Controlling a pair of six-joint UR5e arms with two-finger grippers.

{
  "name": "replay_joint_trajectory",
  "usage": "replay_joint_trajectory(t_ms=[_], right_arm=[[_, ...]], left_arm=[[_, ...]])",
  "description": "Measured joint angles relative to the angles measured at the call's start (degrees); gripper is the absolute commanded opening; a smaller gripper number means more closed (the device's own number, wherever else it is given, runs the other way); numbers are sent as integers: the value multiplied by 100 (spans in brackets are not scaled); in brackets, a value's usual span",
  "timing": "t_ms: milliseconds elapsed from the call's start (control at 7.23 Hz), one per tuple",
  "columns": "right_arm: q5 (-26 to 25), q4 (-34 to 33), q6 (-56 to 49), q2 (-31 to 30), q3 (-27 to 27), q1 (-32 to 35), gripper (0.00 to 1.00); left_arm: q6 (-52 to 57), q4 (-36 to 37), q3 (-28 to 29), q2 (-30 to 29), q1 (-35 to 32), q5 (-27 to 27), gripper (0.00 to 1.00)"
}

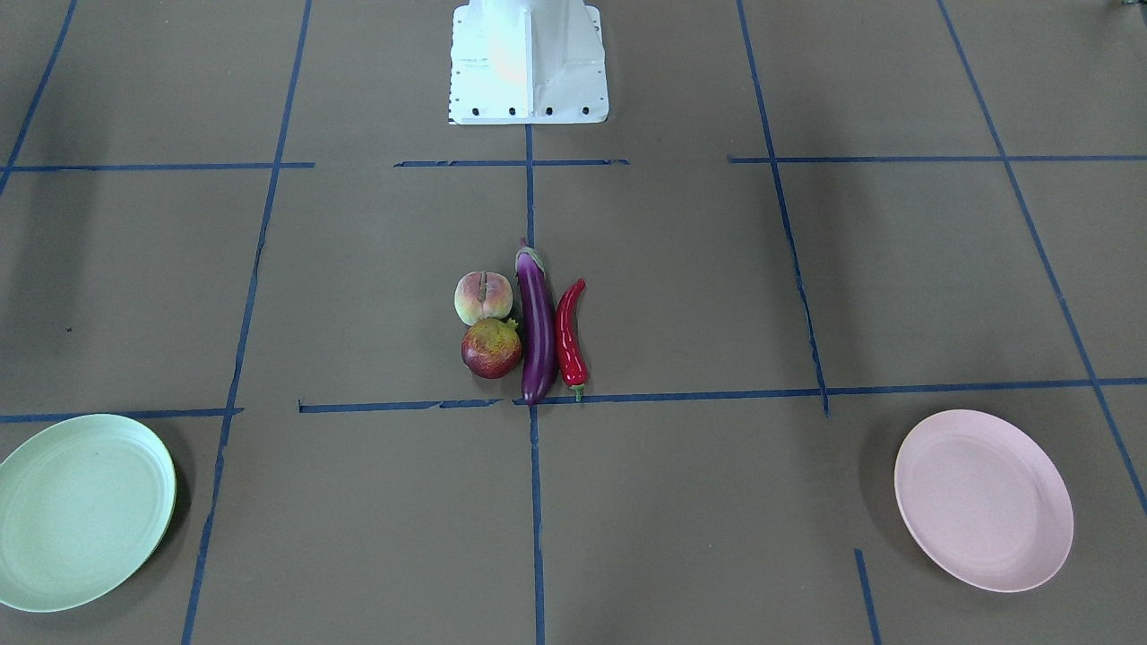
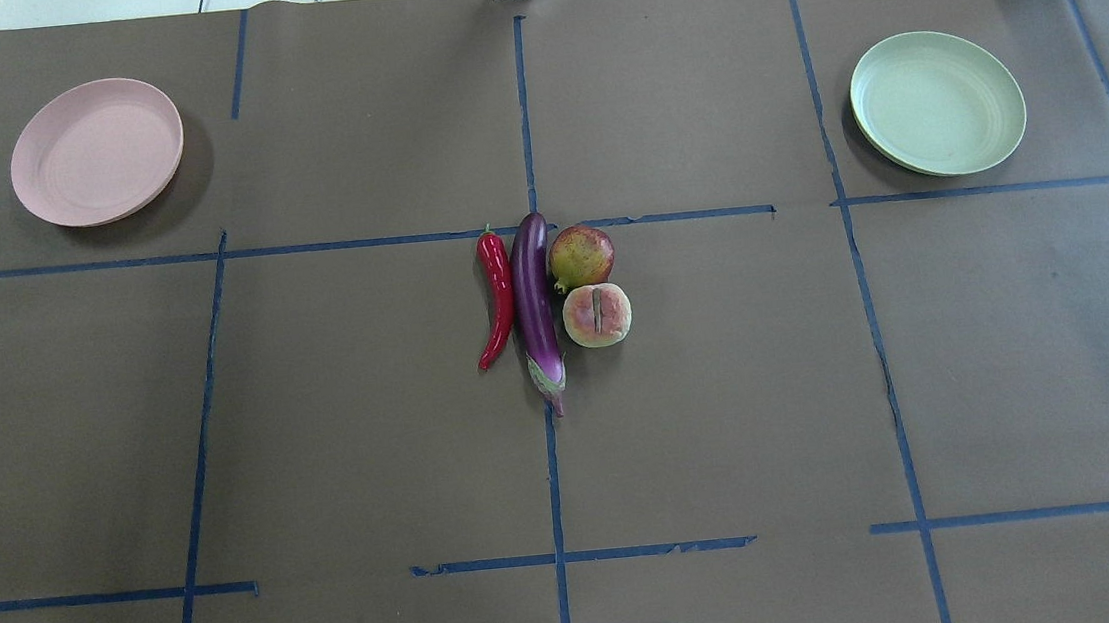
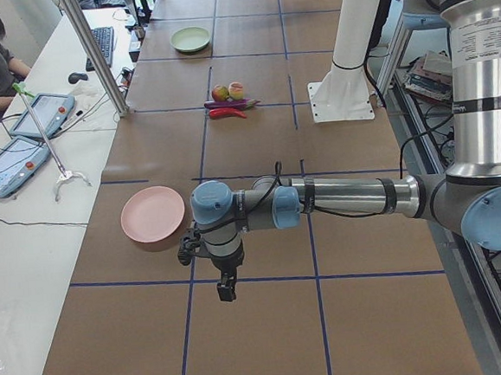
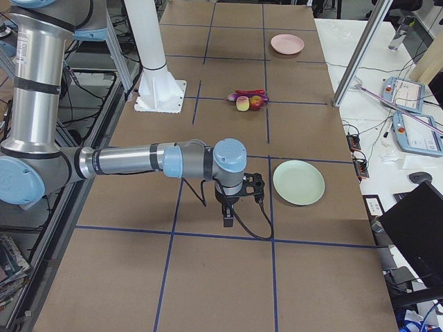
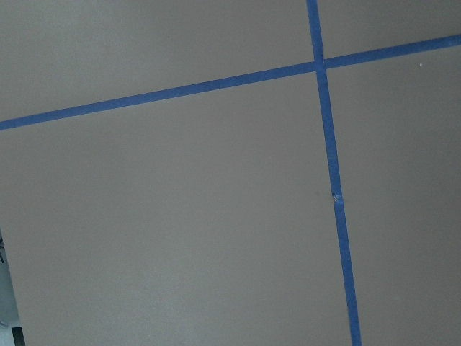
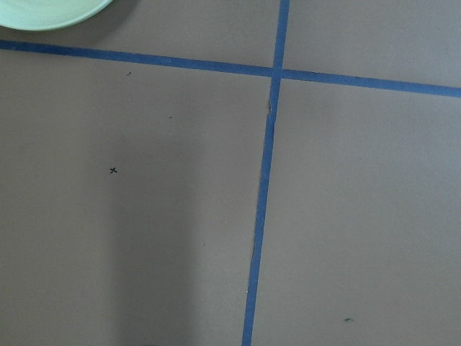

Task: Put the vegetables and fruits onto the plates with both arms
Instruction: 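Move the right gripper toward the peach and pomegranate in the middle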

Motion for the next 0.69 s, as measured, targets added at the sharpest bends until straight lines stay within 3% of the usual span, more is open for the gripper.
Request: replay_joint_trajectory(t_ms=[415,691], right_arm=[[184,2,41,240,128,-160,100],[336,2,819,828,234,-775,100]], left_arm=[[8,-15,-9,-6,16,-4,100],[9,-18,-10,-4,21,-10,100]])
